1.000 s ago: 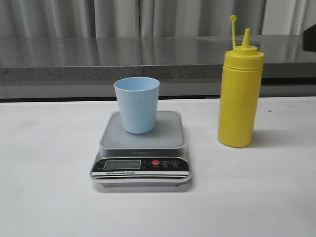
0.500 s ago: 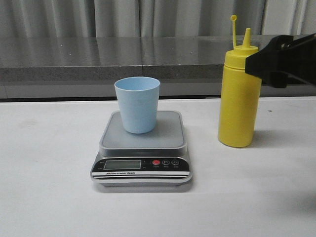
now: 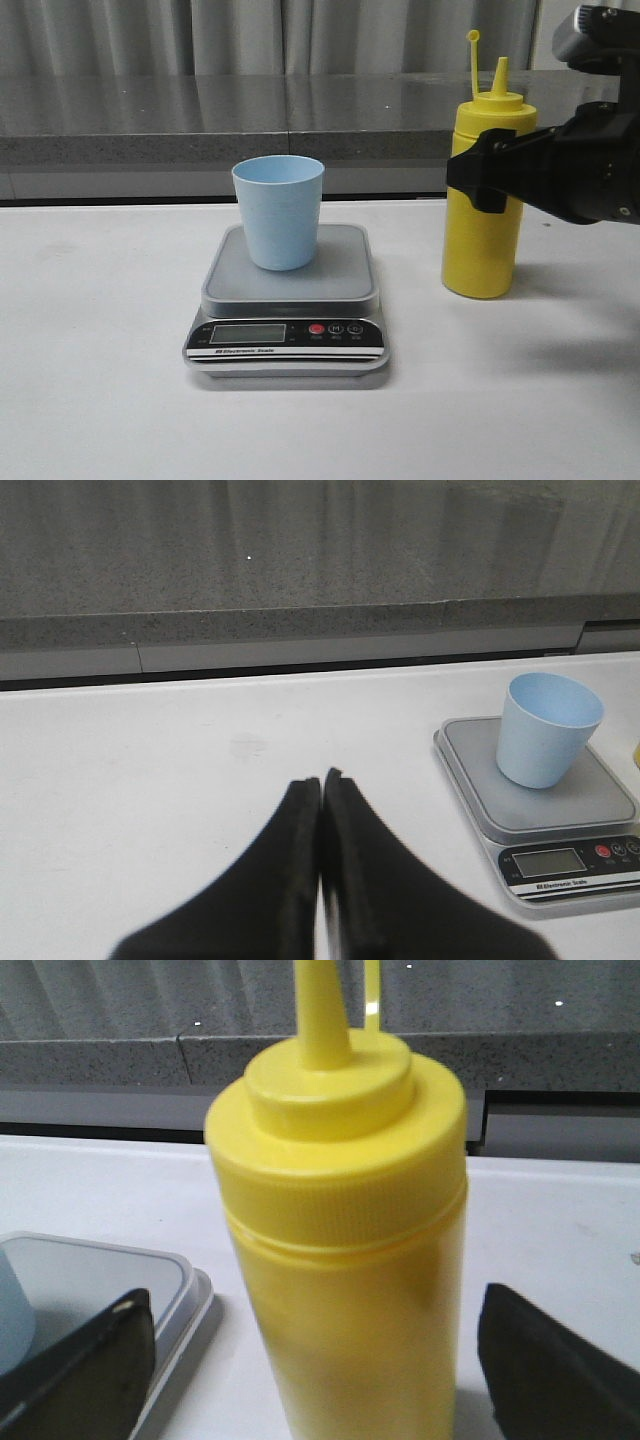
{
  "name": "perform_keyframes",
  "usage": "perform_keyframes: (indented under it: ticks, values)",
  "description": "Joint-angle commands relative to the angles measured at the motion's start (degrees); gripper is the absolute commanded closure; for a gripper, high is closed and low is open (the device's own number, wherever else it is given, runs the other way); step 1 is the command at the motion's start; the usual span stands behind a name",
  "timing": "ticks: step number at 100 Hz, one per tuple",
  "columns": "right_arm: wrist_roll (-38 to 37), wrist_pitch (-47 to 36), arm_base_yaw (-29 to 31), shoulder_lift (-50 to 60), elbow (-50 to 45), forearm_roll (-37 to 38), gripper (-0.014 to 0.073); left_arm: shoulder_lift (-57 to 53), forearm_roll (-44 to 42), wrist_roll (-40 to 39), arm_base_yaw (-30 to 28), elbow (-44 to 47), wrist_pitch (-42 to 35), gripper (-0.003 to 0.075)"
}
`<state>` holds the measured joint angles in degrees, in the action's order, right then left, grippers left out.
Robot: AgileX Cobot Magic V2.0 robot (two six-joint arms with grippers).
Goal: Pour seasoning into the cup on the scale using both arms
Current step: 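Move the right gripper to the yellow bottle and close around it, then lift the yellow bottle with the right gripper and tilt nozzle toward cup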
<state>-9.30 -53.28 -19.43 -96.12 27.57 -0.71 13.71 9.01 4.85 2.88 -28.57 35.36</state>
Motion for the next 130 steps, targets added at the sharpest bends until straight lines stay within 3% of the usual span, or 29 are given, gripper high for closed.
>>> perform_keyframes:
  ticks: [1, 86, 98, 122, 130]
  values:
    - [-0.2, -4.9, 0.1, -0.1, 2.9, 0.7, -0.0052, 0.6, 0.5, -0.6, -0.2, -1.5, -4.2, 0.0741]
    - [-0.2, -5.8, 2.7, -9.7, 12.8, -0.3, -0.0036, 0.6, 0.5, -0.6, -0.2, -1.5, -4.2, 0.0741]
    - [-0.2, -5.7, 3.0, -9.8, 13.0, -0.2, 0.0120, 0.6, 0.5, -0.6, -0.2, -1.5, -4.2, 0.0741]
    - [-0.1, -5.7, 3.0, -9.7, 13.0, 1.2, 0.0666, 0.6, 0.5, -0.6, -0.2, -1.5, -4.2, 0.0741]
    - [0.9, -5.7, 3.0, -9.5, 13.0, 2.0, 0.0652, 0.6, 0.5, -0.6, -0.2, -1.5, -4.2, 0.0741]
